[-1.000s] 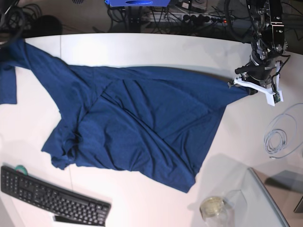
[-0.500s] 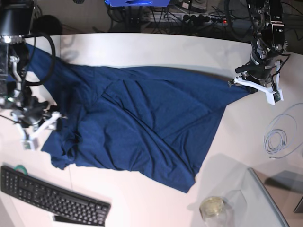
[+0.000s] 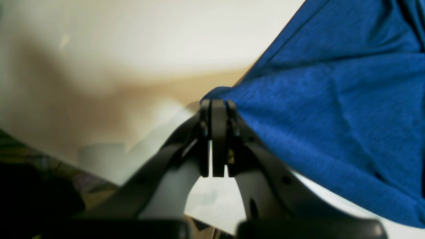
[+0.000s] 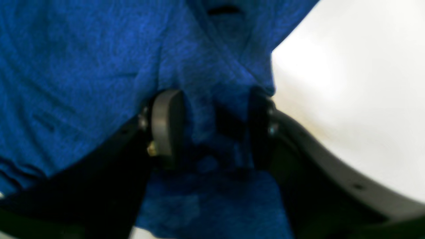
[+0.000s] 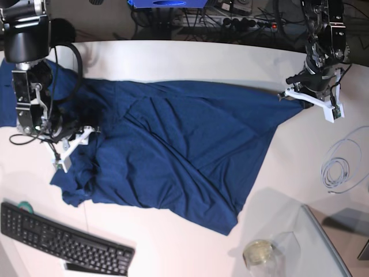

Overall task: Layout the t-shirt on the table in an organized manner, then fold the t-shirt properly
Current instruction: 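Pull the shirt taut between both grippers, lifting the left gripper's edge, then release the shirt with the left gripper and lower it onto the fabric, then grasp the shirt edge with the left gripper and pull it outward, then release the shirt with the right gripper and move it over the fabric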

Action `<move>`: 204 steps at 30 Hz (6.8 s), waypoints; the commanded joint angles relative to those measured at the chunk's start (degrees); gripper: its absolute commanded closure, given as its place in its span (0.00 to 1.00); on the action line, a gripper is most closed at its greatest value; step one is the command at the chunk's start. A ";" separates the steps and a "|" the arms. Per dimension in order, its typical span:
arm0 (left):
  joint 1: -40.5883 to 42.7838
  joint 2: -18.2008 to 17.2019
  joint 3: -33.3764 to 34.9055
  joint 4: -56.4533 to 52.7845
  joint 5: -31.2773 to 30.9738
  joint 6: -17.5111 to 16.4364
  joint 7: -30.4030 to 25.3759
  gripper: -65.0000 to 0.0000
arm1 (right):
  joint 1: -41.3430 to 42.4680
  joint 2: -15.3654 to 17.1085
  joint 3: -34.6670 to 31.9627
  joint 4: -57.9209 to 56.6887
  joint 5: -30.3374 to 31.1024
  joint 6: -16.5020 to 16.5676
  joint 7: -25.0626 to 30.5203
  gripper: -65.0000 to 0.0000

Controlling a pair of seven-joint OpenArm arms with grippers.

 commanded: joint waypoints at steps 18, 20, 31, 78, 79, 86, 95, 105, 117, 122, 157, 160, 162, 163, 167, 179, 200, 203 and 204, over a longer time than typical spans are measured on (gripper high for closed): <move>0.33 -0.59 0.04 0.91 0.60 -0.01 -1.13 1.00 | -17.08 1.10 20.69 16.53 0.68 0.20 0.26 1.00; 0.77 -0.51 0.04 1.00 0.60 -0.01 -1.13 1.00 | -17.26 1.10 21.65 14.50 0.68 0.12 0.26 1.00; 5.60 1.78 -0.05 1.35 0.60 0.08 -1.13 1.00 | -16.99 1.10 25.70 11.08 0.59 -10.26 0.26 1.00; -13.48 5.82 5.49 -12.98 0.52 0.08 4.41 0.44 | -21.83 -3.65 25.79 28.39 0.33 0.12 0.44 0.47; -13.48 5.82 5.49 -13.68 0.60 0.08 4.41 0.44 | -21.92 -3.65 25.79 28.39 0.33 0.12 0.53 0.47; -14.18 5.73 5.58 -19.22 0.60 0.08 1.42 0.44 | -21.92 -3.65 25.79 28.22 0.33 0.12 0.53 0.47; -14.62 5.82 5.49 -22.48 0.60 -0.01 0.28 0.75 | -21.92 -3.74 25.79 28.31 0.33 0.12 0.44 0.47; -12.25 5.82 5.49 -13.42 0.34 0.26 1.07 1.00 | -21.92 -3.74 25.79 28.22 0.41 0.12 0.35 0.47; -12.68 6.00 5.05 -10.26 0.25 0.34 7.49 0.70 | -21.92 -3.74 25.79 28.31 0.41 0.12 0.35 0.47; -14.97 7.93 5.58 -11.22 0.52 0.34 7.58 0.70 | -21.92 -3.74 25.79 28.22 0.41 0.12 0.35 0.47; -14.71 7.84 8.39 -12.72 0.52 0.34 7.58 1.00 | -22.00 -3.74 25.79 28.04 0.41 0.20 0.35 0.47; -13.30 7.84 8.39 -8.67 0.52 1.57 7.58 1.00 | -22.00 -3.74 25.79 28.04 0.41 0.20 0.35 0.47; -12.25 7.84 8.39 -5.16 0.52 2.63 7.66 1.00 | -22.00 -3.74 25.79 28.04 0.41 0.20 0.35 0.47; -11.89 7.84 8.39 -3.66 0.52 2.98 7.66 1.00 | -22.00 -3.74 25.79 28.04 0.41 0.20 0.35 0.47; -11.28 6.44 8.57 1.00 0.34 6.06 7.66 1.00 | -22.00 -3.74 25.70 28.04 0.41 0.20 0.35 0.47; -9.43 5.03 8.48 6.27 0.43 7.55 7.66 1.00 | -22.53 -3.56 25.79 27.95 0.33 0.29 0.35 0.47; 0.33 5.03 8.39 6.36 0.52 7.38 7.49 1.00 | -18.75 1.62 41.79 5.71 0.24 -4.63 5.45 0.45; 0.33 5.03 8.39 6.27 0.52 7.38 7.49 1.00 | -18.14 1.62 41.79 2.46 0.24 -4.63 5.62 0.45; 0.33 5.03 8.39 6.27 0.52 7.38 7.49 1.00 | -17.61 1.80 41.79 1.58 0.24 -4.63 5.62 0.45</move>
